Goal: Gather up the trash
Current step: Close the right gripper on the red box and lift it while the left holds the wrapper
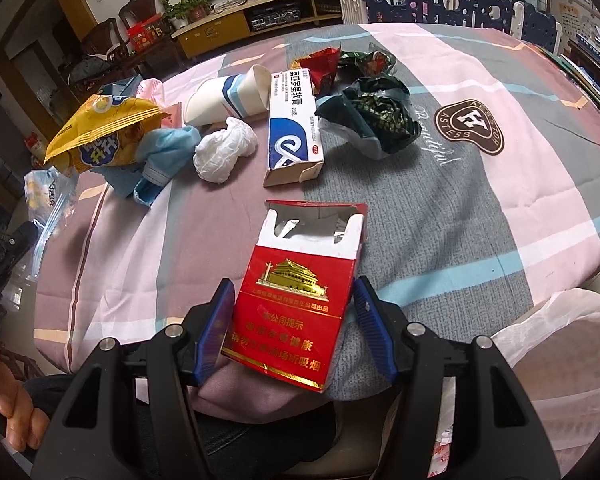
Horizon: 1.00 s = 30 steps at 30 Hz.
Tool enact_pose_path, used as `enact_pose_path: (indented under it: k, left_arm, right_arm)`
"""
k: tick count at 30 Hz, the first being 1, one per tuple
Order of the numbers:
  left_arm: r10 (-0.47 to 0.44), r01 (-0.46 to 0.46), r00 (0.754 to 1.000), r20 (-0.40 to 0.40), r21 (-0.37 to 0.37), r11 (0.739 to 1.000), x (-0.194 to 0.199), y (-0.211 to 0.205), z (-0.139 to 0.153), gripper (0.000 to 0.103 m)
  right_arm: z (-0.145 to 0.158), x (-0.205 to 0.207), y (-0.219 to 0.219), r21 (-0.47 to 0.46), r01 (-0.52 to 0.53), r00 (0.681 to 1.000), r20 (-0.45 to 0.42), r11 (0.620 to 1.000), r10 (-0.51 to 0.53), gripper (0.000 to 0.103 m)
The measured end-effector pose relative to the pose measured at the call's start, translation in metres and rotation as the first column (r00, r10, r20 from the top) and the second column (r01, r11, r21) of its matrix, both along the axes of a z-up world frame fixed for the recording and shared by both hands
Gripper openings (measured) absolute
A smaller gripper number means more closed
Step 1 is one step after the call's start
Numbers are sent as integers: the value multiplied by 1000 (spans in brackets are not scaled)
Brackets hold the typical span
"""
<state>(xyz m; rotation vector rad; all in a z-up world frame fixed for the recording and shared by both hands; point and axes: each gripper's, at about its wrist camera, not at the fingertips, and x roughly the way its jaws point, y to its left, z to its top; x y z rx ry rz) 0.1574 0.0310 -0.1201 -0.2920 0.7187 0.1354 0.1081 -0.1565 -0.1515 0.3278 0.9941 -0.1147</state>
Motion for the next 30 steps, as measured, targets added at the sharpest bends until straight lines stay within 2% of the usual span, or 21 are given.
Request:
enact_pose_path:
  k: [5, 10, 15, 18, 21, 23, 25, 26, 30]
  left_arm:
    - [35, -35, 999, 12, -2, 999, 1, 1, 2, 2]
    - [76, -79, 996, -37, -96, 992, 6, 18, -8, 2]
    - [75, -75, 997, -9, -65, 995, 4, 13, -4, 2]
    - [45, -48, 998, -35, -66, 997, 8, 10, -8, 2]
    - [36, -40, 999, -34, -122, 992, 8, 16, -9, 2]
    - [-41, 28, 998, -51, -227, 973, 11, 19, -16, 2]
    - [-80, 56, 995, -60, -336, 940, 13, 26, -23, 2]
    - [-82, 57, 995, -50, -369, 928, 12, 30, -23, 2]
    - [-118, 100, 993, -27, -376, 921, 9, 26, -21, 2]
  right_arm:
    - [3, -1, -1, 11, 4, 1000, 17, 1000, -4, 61]
    - [9, 0, 0, 7, -7, 999, 41, 1000, 7, 61]
    - [10, 0, 0, 19, -1, 999, 55, 1000, 0, 61]
    - [13, 1, 0, 15, -2, 998, 61, 1000, 1, 61]
    - [20, -1, -1, 25, -7, 996, 88, 1000, 4, 61]
    - [28, -2, -1, 23, -11, 994, 107, 1000, 9, 61]
    - [36, -2, -1, 25, -15, 993, 119, 1000, 12, 46]
    - [40, -2, -2, 34, -24, 993, 120, 999, 20, 43]
    - [49, -4, -10, 33, -6, 991, 134, 999, 1, 43]
